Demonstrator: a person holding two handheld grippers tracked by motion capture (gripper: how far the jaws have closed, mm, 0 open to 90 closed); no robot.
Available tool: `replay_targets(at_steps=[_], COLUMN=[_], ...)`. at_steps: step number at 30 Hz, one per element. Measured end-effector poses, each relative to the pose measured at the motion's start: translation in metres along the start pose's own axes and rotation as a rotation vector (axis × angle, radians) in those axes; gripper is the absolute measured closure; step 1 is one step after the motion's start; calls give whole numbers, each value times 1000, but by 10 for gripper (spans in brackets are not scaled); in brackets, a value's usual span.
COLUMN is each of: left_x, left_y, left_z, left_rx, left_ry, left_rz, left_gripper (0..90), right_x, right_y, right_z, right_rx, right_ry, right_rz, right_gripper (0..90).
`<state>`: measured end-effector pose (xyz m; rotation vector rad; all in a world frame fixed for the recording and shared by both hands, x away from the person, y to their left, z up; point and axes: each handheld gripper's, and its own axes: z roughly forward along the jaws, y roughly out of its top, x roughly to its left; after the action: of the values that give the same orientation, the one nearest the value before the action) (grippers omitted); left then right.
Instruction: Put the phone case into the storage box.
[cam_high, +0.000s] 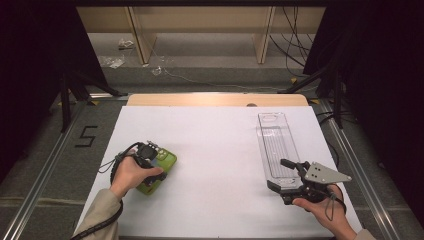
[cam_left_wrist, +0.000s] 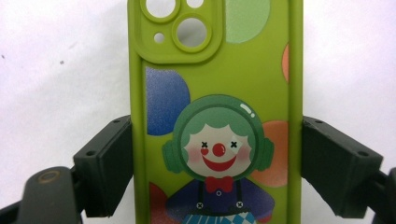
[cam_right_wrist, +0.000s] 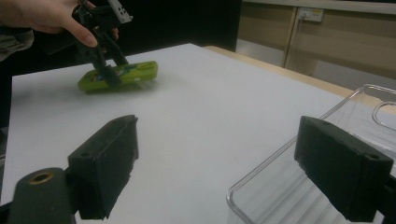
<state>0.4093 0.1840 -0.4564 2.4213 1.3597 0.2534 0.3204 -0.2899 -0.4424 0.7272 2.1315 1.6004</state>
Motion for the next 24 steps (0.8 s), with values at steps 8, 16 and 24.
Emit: replay_targets(at_steps=[8,16,24], left_x=[-6,-12,-15], left_y=[1,2,1], left_z=[-5,-10,-14], left_rx=[-64,-151,-233], left_ry=[10,11,4], left_rz=[11,17,9], left_gripper=[162,162,162], right_x=[0,0,0], right_y=[0,0,0], right_z=[0,0,0], right_rx=[-1,-2,-4], right_ry=[0,0,-1], right_rz=[1,3,3], right_gripper=[144,144,143])
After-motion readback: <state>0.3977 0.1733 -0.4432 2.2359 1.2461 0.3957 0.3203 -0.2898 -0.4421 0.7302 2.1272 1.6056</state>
